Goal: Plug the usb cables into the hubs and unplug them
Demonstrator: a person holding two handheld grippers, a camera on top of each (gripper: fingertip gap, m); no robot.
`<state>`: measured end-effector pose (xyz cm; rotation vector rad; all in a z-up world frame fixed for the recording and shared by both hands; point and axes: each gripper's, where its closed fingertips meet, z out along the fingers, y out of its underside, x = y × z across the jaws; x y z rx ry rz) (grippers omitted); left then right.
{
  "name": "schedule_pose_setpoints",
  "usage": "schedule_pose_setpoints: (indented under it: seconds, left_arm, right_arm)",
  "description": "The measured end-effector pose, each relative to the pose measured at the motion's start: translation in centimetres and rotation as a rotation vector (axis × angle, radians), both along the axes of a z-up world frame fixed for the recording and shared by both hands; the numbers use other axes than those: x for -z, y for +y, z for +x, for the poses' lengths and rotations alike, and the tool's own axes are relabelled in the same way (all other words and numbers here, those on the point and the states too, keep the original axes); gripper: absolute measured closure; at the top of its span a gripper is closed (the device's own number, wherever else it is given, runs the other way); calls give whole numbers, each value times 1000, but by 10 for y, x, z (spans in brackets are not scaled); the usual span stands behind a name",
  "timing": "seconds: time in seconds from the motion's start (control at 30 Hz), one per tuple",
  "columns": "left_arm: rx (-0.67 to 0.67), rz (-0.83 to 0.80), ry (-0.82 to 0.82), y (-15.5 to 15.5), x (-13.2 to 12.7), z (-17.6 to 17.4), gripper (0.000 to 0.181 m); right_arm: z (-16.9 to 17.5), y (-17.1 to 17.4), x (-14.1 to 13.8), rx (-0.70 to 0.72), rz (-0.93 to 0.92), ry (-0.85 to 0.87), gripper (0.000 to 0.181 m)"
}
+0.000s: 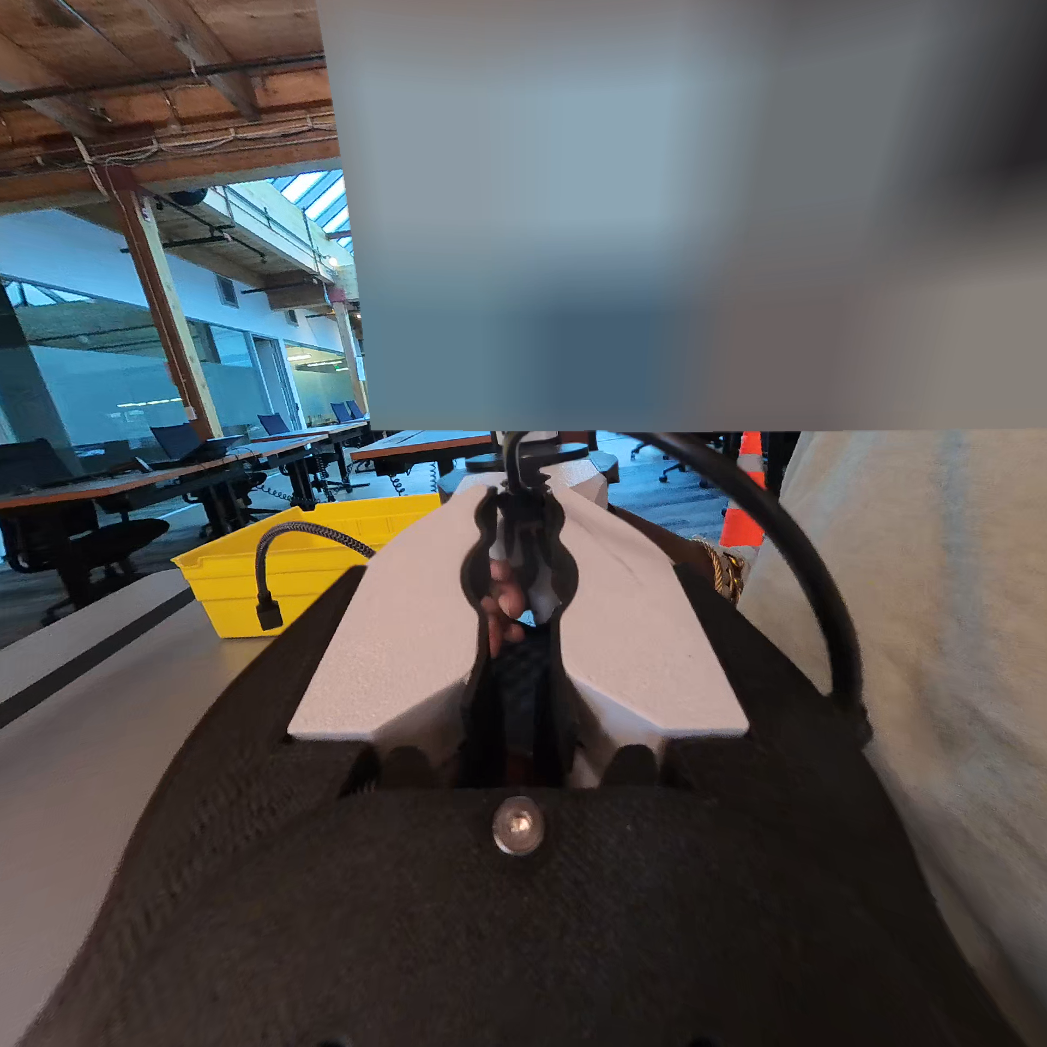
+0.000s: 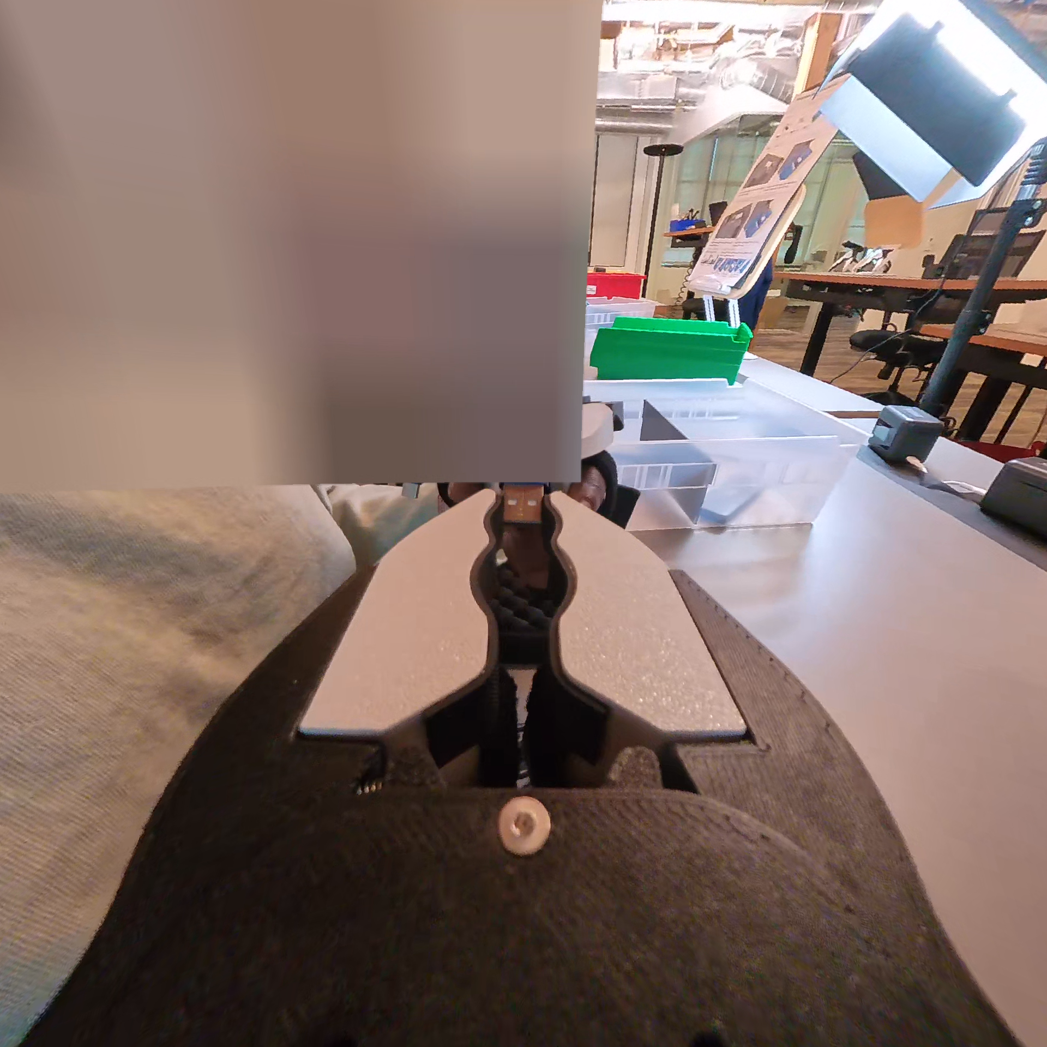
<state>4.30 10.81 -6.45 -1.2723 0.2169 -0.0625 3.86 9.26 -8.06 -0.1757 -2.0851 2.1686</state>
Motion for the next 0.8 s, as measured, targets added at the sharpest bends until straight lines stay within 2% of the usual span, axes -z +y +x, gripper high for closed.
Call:
schedule_pose_setpoints:
  seconds: [0.23, 0.8]
  left_arm:
    - [17, 8, -50, -4, -4, 0, 161]
    - [2, -81, -1, -4, 3, -1, 166]
  right_arm:
    - [-2, 0, 2, 21, 17, 28, 169]
    - [0, 0, 1, 22, 22, 48, 169]
